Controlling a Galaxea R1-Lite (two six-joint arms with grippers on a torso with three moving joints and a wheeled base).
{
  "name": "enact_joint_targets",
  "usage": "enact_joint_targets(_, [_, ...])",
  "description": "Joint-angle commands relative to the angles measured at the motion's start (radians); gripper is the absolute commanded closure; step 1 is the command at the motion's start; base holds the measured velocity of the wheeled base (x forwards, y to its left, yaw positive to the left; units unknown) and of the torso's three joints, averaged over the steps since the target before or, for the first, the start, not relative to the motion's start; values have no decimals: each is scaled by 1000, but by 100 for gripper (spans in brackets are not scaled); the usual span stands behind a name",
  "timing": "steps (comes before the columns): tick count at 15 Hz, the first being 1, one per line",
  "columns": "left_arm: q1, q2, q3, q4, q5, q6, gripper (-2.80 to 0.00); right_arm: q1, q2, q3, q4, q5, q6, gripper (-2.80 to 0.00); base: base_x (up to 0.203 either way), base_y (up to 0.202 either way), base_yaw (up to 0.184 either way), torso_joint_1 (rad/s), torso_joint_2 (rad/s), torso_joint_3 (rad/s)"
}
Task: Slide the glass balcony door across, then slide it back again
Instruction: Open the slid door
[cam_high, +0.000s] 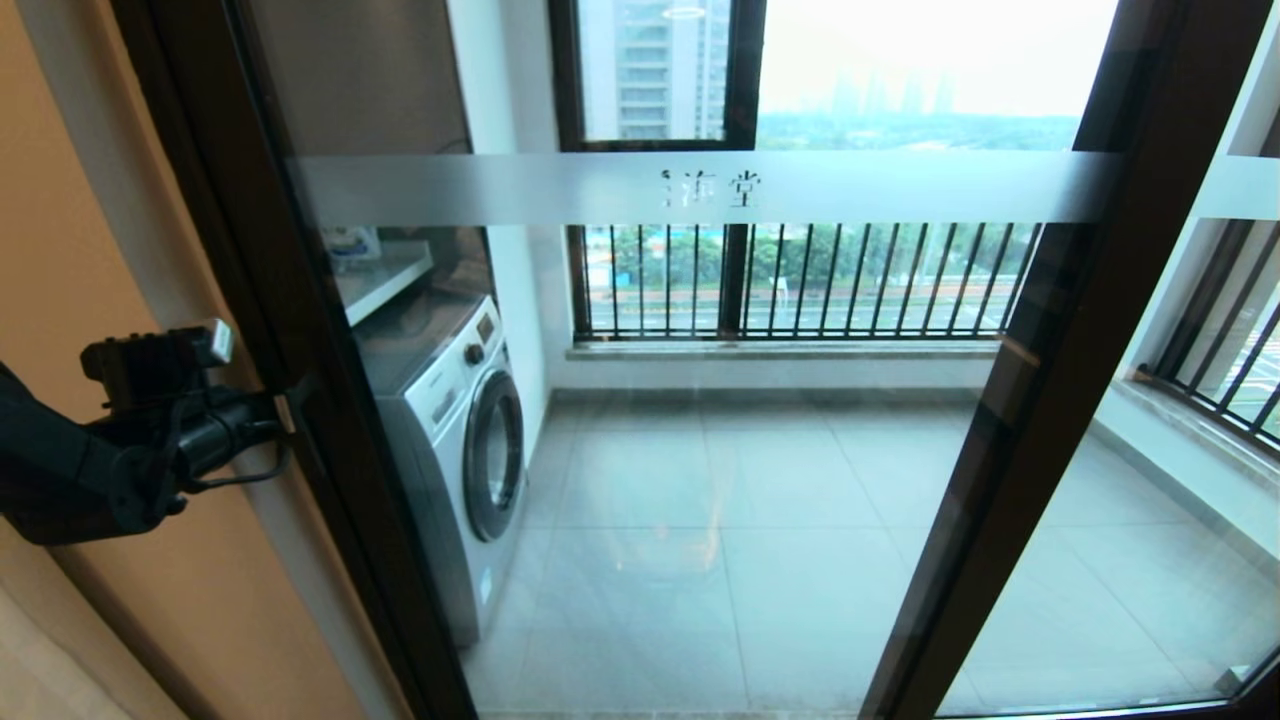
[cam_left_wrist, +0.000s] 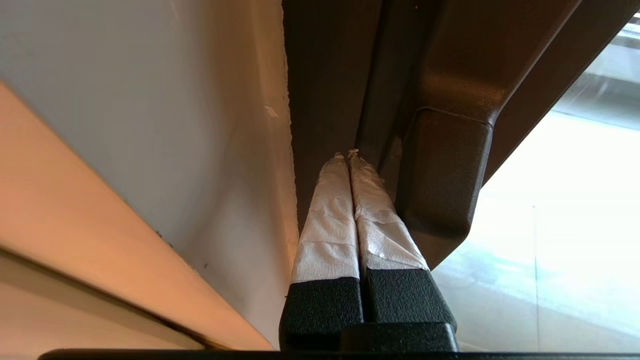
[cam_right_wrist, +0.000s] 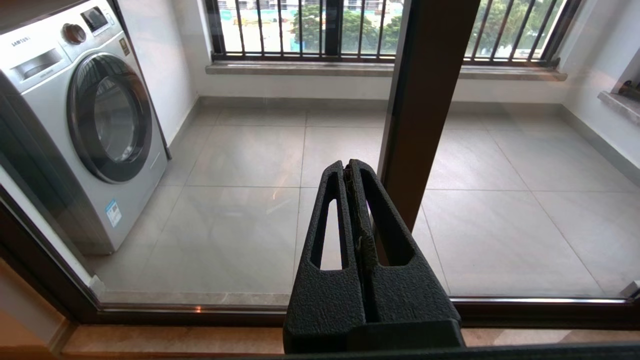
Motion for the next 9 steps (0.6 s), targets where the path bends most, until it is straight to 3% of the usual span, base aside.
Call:
enact_joint_targets(1, [-59, -4, -5, -11, 2, -1, 0, 0, 1, 0, 0, 0, -1, 0, 0, 0, 0, 0, 0, 0])
enact_joint_targets(9, [-109, -19, 19, -13, 13, -3, 0, 0, 1, 0, 0, 0, -1, 0, 0, 0, 0, 0, 0, 0])
